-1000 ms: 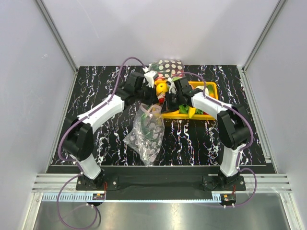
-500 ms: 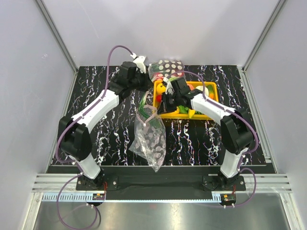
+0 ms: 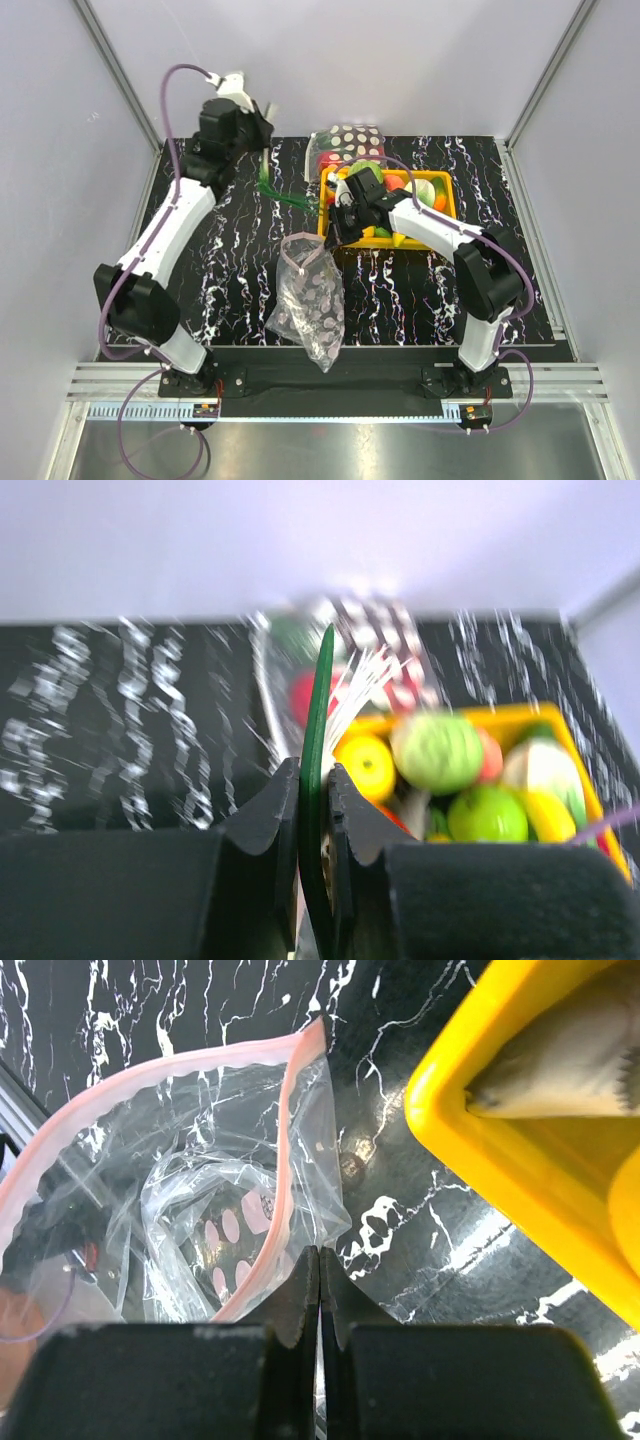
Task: Open the zip-top bag and remove the fake food
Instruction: Pick up the fake vegetable from the zipper food storage bag.
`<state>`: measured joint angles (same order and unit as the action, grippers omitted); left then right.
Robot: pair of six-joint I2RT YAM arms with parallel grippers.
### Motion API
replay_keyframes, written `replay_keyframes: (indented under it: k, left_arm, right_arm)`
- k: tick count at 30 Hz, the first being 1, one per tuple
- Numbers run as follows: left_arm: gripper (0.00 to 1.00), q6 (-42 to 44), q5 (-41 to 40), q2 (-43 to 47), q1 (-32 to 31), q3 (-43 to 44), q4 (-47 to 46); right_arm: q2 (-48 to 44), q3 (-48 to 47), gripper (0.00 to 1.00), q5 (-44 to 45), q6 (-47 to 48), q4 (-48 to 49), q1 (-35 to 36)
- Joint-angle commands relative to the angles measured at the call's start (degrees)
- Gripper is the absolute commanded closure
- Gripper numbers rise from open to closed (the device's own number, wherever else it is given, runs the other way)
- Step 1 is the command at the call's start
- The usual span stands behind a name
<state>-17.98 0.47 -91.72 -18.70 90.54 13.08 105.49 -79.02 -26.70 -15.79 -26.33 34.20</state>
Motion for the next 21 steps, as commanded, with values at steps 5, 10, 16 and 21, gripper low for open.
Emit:
replay_keyframes:
  k: [5,10,16,21]
  left_arm:
    - [1.00,-0.5,-0.8,3.4,2.6,5.7,-1.0]
    - [1.00,-2.2,3.6,1.8,2.6,7.4,5.9]
    - [1.00,-3.2,5.7,-2.5,2.3,11.3,12.0]
    - [1.00,-2.7,6.3,-6.8,-1.3,16.0,14.2]
  right_arm:
    - [0.9,-4.1,0.98,-0.3,0.8,-0.3,0.9]
    - [-1.7,-8.4,0.52,2.3,2.4,-4.7,0.3]
    - [-10.2,-11.2,0.11,10.7,8.6,-13.1,-0.5]
    - [-15.7,-14.0,0.08,17.3,12.2,-19.7,-1.5]
